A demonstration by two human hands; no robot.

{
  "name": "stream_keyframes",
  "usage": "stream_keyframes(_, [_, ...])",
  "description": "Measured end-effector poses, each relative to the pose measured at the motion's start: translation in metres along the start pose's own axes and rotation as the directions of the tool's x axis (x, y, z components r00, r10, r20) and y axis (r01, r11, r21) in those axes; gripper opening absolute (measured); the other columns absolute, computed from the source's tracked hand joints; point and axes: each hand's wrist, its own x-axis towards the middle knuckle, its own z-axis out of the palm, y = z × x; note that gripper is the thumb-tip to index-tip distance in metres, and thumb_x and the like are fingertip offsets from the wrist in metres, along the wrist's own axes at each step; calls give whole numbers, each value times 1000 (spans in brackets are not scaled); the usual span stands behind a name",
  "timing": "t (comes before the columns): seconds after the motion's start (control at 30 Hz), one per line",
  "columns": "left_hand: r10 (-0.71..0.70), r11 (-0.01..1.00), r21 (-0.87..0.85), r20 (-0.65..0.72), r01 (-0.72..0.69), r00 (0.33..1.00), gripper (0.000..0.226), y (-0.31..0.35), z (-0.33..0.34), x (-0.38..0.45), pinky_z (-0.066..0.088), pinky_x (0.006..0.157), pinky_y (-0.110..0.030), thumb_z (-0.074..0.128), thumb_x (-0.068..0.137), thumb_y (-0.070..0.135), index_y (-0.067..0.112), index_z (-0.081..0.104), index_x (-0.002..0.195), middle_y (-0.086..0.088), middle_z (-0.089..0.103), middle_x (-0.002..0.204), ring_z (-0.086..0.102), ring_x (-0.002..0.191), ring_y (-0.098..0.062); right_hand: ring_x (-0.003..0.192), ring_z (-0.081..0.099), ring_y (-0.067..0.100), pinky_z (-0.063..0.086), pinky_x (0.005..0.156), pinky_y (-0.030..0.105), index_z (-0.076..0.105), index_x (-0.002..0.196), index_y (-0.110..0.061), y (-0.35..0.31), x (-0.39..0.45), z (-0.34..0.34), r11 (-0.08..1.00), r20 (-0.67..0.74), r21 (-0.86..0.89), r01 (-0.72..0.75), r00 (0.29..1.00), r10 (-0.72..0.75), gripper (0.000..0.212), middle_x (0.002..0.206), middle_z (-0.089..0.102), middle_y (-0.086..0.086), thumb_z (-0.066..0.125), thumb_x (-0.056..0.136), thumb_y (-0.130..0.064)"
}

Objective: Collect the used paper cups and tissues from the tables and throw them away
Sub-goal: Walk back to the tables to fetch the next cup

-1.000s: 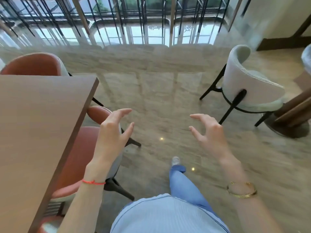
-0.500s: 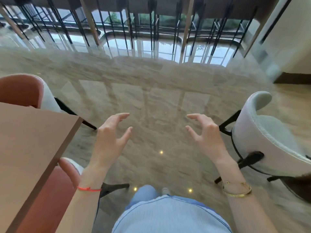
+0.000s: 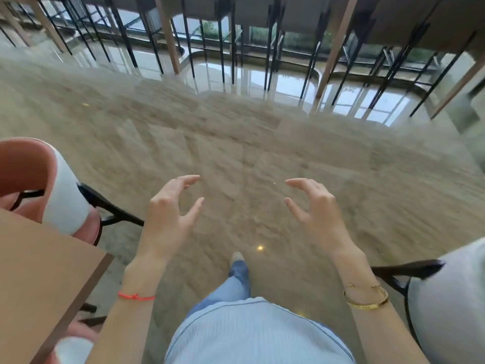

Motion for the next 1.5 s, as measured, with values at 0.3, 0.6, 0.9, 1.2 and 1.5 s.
stream_keyframes(0.3, [31, 999, 38, -53, -29, 998, 40, -37, 13, 222, 40, 97, -16, 73, 84, 12, 13, 63, 122, 2, 66, 116, 60, 108, -10, 113, 54, 11, 38, 98, 21, 62, 116, -20, 4, 237, 26, 998, -20, 27, 58, 998, -58, 31, 115, 62, -7, 69, 86, -21])
stream_keyframes(0.6, [3, 999, 53, -62, 0, 998, 40, -91, 52, 406, 37, 95, -8, 73, 84, 15, 16, 62, 123, 7, 65, 116, 59, 108, -4, 115, 52, 10, 36, 98, 20, 61, 119, -20, 36, 436, 63, 996, 17, 48, 80, 997, -80, 32, 118, 62, -6, 67, 88, -22])
stream_keyframes(0.9, [-32, 998, 55, -172, 42, 985, 40, -136, 81, 611, 36, 94, -7, 73, 83, 15, 18, 63, 121, 7, 66, 115, 60, 107, -6, 120, 51, 11, 42, 104, 35, 60, 121, -22, 49, 677, 92, 978, 67, 72, 193, 978, -198, 32, 121, 60, -8, 65, 89, -25])
stream_keyframes(1.2, [-117, 989, 64, -226, 134, 967, 39, -194, 90, 769, 37, 92, -7, 74, 82, 13, 19, 63, 120, 8, 66, 114, 61, 104, -5, 119, 50, 9, 35, 100, 20, 59, 122, -22, 43, 865, 137, 967, 178, 64, 246, 951, -254, 32, 122, 60, -9, 63, 91, -29])
stream_keyframes(1.5, [-152, 982, 75, -229, 174, 961, 39, -297, 90, 943, 33, 91, -2, 72, 84, 18, 23, 61, 121, 10, 64, 115, 59, 105, -3, 120, 50, 9, 33, 99, 19, 59, 123, -21, 33, 1054, 226, 965, 209, 57, 256, 942, -263, 33, 122, 60, -8, 62, 91, -29])
